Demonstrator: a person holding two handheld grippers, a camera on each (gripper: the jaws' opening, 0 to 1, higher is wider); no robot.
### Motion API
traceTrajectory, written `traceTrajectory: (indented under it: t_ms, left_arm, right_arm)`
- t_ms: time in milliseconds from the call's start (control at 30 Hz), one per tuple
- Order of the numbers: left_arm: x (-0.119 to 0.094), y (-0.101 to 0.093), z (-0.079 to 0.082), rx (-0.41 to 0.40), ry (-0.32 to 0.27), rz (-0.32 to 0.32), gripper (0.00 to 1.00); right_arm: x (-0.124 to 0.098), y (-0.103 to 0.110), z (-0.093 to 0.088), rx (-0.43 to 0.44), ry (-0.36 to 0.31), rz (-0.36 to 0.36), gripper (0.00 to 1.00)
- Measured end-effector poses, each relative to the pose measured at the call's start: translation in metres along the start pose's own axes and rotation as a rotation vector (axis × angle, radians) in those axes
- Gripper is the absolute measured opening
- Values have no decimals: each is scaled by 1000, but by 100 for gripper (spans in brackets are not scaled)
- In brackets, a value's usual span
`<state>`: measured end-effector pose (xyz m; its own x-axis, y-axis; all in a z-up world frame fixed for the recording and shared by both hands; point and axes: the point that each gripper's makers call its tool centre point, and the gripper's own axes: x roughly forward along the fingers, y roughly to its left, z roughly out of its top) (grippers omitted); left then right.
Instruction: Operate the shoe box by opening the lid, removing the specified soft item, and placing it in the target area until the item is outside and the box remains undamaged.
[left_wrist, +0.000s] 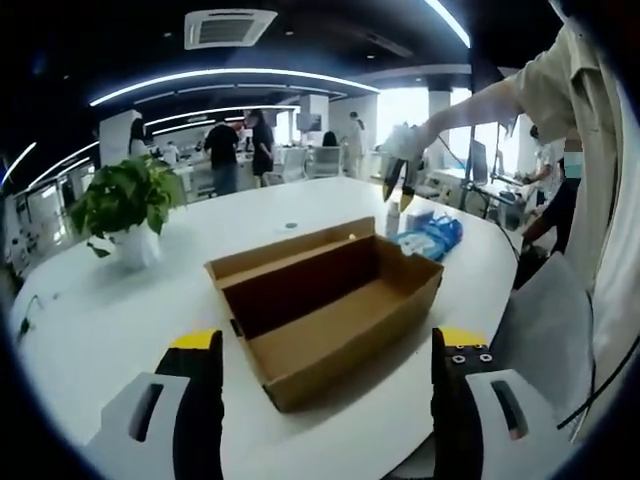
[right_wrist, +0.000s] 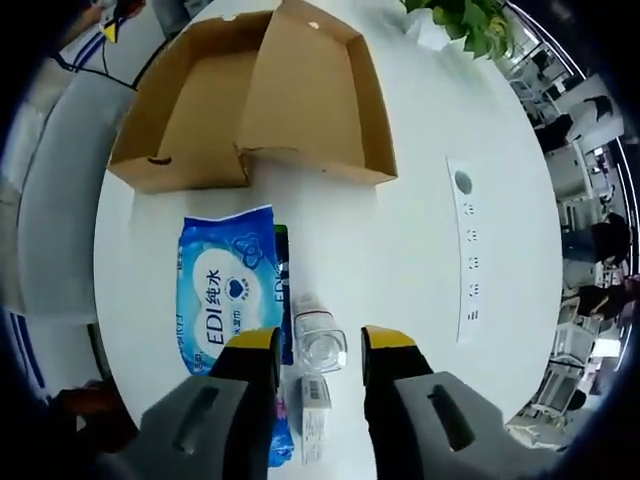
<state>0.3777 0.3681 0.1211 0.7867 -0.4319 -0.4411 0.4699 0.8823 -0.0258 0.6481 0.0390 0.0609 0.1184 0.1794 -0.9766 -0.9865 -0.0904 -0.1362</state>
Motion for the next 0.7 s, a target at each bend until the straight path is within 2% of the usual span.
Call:
traceTrajectory:
  t_ms: [133, 433, 567, 700]
  left_arm:
    - [1, 4, -3, -4, 7, 20, 87]
    - [3, 14, -9, -43, 38, 71, 80]
    - [3, 19, -12, -69, 56, 99, 73]
    - [3, 24, -15, -90, 73, 121, 66]
  right_arm:
    - [-8, 3, 9, 27, -44, -19, 31]
    - [-20, 18, 37, 148, -161, -47, 35]
    - [-24, 21, 53, 252, -235, -50, 36]
    - [-27, 21, 61, 309, -276, -57, 38]
